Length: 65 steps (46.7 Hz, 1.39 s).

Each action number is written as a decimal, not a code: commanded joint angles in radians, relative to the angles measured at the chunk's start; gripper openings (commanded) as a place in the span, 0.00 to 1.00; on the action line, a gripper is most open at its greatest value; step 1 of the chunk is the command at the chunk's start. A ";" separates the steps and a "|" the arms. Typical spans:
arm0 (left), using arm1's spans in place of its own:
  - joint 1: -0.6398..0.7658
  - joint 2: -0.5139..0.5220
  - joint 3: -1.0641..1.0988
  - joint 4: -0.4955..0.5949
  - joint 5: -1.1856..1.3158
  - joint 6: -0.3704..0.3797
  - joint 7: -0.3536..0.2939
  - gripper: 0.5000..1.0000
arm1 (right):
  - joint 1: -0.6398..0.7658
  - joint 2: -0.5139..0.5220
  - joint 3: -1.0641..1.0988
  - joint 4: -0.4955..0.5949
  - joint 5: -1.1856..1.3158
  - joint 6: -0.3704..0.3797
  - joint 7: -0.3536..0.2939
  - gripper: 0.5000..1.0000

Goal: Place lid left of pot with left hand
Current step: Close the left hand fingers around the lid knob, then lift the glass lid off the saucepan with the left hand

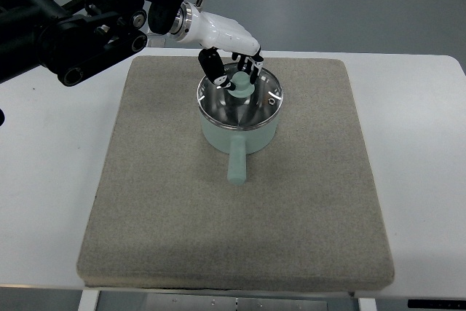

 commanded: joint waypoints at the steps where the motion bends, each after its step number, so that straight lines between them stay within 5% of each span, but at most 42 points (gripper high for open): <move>1: 0.001 0.000 0.000 0.000 0.008 0.001 0.000 0.08 | 0.000 0.000 0.000 0.000 0.000 0.000 0.000 0.84; 7: 0.001 0.002 0.000 0.000 0.013 0.001 0.000 0.00 | 0.000 0.000 0.000 0.000 0.000 0.000 0.000 0.84; 42: -0.062 0.043 0.000 -0.006 0.013 -0.002 0.002 0.00 | 0.000 0.000 0.000 0.000 0.000 0.000 0.001 0.84; 65: -0.065 0.282 -0.006 -0.052 0.005 -0.001 -0.006 0.00 | 0.000 0.000 0.000 0.000 0.000 0.000 0.000 0.84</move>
